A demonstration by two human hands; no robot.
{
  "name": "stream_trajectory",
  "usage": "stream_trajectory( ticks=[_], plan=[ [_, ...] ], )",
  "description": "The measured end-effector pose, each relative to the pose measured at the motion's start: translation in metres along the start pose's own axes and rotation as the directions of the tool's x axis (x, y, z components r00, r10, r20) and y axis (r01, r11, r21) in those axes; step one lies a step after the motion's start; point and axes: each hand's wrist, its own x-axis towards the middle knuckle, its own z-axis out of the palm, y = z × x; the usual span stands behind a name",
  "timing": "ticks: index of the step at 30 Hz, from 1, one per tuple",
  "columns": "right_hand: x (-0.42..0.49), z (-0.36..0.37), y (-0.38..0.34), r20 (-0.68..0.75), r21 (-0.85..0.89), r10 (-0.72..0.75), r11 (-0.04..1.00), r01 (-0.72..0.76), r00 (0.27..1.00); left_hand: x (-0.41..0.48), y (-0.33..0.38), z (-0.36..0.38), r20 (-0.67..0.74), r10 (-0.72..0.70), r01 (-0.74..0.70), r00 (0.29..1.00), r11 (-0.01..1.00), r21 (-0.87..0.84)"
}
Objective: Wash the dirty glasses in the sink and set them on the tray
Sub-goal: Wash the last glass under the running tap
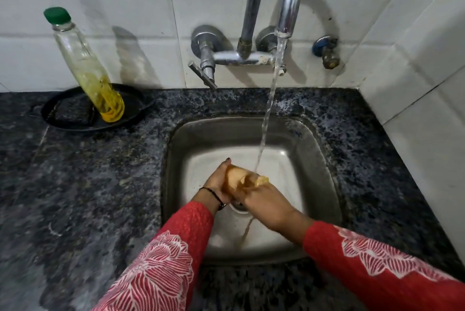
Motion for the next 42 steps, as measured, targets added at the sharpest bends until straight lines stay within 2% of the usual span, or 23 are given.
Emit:
stream_trajectory(
  ticks=[1, 2, 3, 4, 5, 6, 7, 9, 10, 12, 13, 14, 15, 17, 21, 23, 25, 28, 31, 35, 37, 39, 42],
  plan=[
    [0.0, -0.004, 0.004, 0.07, 0.017, 0.01, 1.0, -0.012, 0.997, 0.0, -0.001, 0.0, 0.004, 0.002, -0.002, 1.0, 1.0, -0.019],
    [0.002, -0.003, 0.007, 0.161, -0.071, -0.013, 0.997, 0.024, 0.987, 0.001, -0.002, 0.0, 0.026, 0.008, -0.007, 1.0, 0.999, -0.052],
    [0.006, -0.004, 0.002, 0.168, -0.055, 0.009, 0.998, 0.0, 0.986, 0.001, -0.004, 0.0, 0.047, 0.026, -0.022, 0.999, 0.996, -0.084],
    [0.009, 0.0, -0.001, 0.107, -0.013, 0.052, 0.999, -0.05, 0.993, 0.002, -0.007, 0.0, 0.066, 0.052, -0.044, 0.996, 0.992, -0.114],
    [0.012, 0.001, -0.009, 0.051, 0.197, 0.189, 0.961, -0.195, 0.981, 0.002, -0.009, 0.001, 0.076, 0.072, -0.063, 0.995, 0.991, -0.121],
    [0.014, 0.004, -0.015, 0.014, 0.411, 0.329, 0.859, -0.305, 0.944, 0.003, -0.011, 0.003, 0.077, 0.089, -0.08, 0.993, 0.99, -0.114],
    [0.017, 0.003, -0.023, 0.069, 0.643, 0.478, 0.65, -0.405, 0.876, 0.004, -0.013, 0.004, 0.073, 0.098, -0.09, 0.993, 0.991, -0.102],
    [0.014, 0.008, -0.028, 0.177, 0.809, 0.511, 0.411, -0.42, 0.841, 0.002, -0.013, 0.004, 0.062, 0.098, -0.095, 0.993, 0.994, -0.043],
    [0.01, 0.014, -0.025, 0.181, 0.772, 0.479, 0.472, -0.425, 0.859, 0.0, -0.013, 0.003, 0.055, 0.079, -0.078, 0.995, 0.997, -0.016],
    [-0.003, 0.007, -0.02, 0.124, 0.534, 0.339, 0.77, -0.351, 0.933, 0.0, -0.012, -0.002, 0.04, 0.045, -0.045, 0.998, 0.999, -0.005],
    [-0.006, 0.002, -0.015, 0.176, 0.335, 0.246, 0.895, -0.294, 0.953, 0.0, -0.013, -0.004, 0.036, 0.04, -0.039, 0.999, 0.999, -0.029],
    [-0.006, -0.005, -0.01, 0.212, 0.017, 0.138, 0.989, -0.145, 0.967, 0.001, -0.014, -0.006, 0.037, 0.04, -0.038, 0.999, 0.998, -0.057],
    [-0.005, -0.01, -0.009, 0.249, -0.203, 0.081, 0.979, -0.03, 0.965, 0.003, -0.016, -0.007, 0.042, 0.04, -0.036, 0.998, 0.995, -0.09],
    [0.0, -0.013, -0.017, 0.219, -0.391, 0.011, 0.917, 0.077, 0.976, 0.006, -0.021, -0.01, 0.092, 0.039, -0.026, 0.995, 0.99, -0.139],
    [-0.002, -0.01, -0.03, 0.056, -0.188, 0.101, 0.978, -0.088, 0.993, 0.003, -0.031, -0.006, 0.133, 0.104, -0.073, 0.986, 0.973, -0.217],
    [-0.003, -0.014, -0.022, -0.077, 0.183, 0.241, 0.957, -0.224, 0.968, 0.008, -0.033, -0.011, 0.074, 0.181, -0.15, 0.981, 0.94, -0.307],
    [-0.001, -0.011, -0.012, -0.067, 0.587, 0.426, 0.748, -0.31, 0.902, 0.009, -0.028, -0.016, 0.024, 0.239, -0.214, 0.971, 0.907, -0.362],
    [0.003, -0.002, 0.001, 0.049, 0.891, 0.642, 0.318, -0.324, 0.765, -0.002, -0.015, -0.01, 0.029, 0.308, -0.278, 0.951, 0.893, -0.354],
    [0.003, 0.005, 0.009, 0.217, 0.953, 0.732, -0.016, -0.301, 0.646, -0.014, -0.003, 0.003, 0.074, 0.338, -0.307, 0.938, 0.911, -0.276],
    [0.009, 0.011, 0.015, 0.38, 0.92, 0.789, -0.376, -0.111, 0.482, -0.031, 0.009, 0.031, 0.074, 0.423, -0.416, 0.903, 0.904, -0.093],
    [0.012, 0.011, 0.014, 0.444, 0.862, 0.752, -0.507, -0.003, 0.488, -0.039, 0.009, 0.048, 0.096, 0.478, -0.485, 0.873, 0.872, 0.064],
    [0.015, 0.007, 0.013, 0.459, 0.813, 0.714, -0.578, 0.075, 0.529, -0.045, 0.006, 0.061, 0.128, 0.524, -0.539, 0.842, 0.823, 0.179],
    [0.017, 0.001, 0.015, 0.476, 0.754, 0.652, -0.648, 0.108, 0.59, -0.046, -0.008, 0.064, 0.177, 0.53, -0.557, 0.829, 0.807, 0.193]
  ],
)
